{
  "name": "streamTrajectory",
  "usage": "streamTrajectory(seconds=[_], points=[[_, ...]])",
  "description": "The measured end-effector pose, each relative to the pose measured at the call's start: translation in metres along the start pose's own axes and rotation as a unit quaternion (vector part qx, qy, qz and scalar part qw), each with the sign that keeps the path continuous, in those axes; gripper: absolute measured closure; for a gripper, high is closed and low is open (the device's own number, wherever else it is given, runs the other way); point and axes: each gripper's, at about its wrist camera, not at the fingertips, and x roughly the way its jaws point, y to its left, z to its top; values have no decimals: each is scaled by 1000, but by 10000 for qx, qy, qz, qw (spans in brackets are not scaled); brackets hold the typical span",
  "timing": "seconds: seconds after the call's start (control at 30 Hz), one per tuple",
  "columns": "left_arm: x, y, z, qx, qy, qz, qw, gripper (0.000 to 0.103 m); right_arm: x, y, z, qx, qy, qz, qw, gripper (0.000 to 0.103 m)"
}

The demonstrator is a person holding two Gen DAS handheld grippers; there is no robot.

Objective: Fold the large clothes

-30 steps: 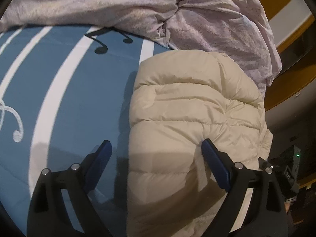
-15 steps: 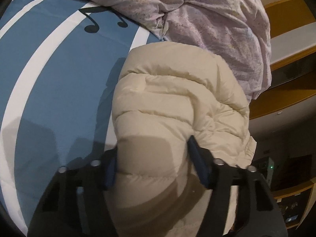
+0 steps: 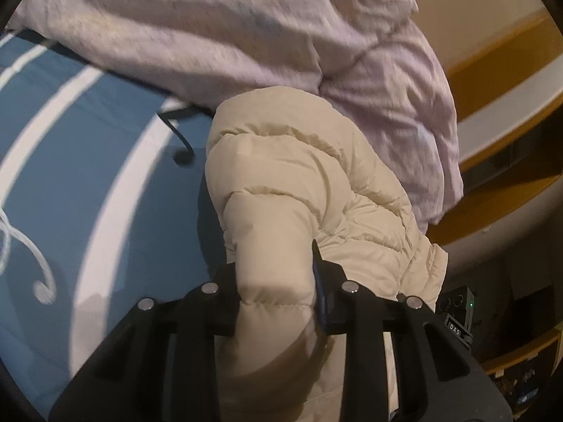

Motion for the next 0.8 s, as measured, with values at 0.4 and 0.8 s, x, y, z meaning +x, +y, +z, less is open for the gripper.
streamTrajectory(seconds=[0.4,0.8], points=[[-28,39,35,-59,-495,532,9973,73,61,24,8,-343,493,-38,9982,75],[-10,28,30,928,-585,2184,9697,44,34,36,3,-898,53,-1827,9790,38]])
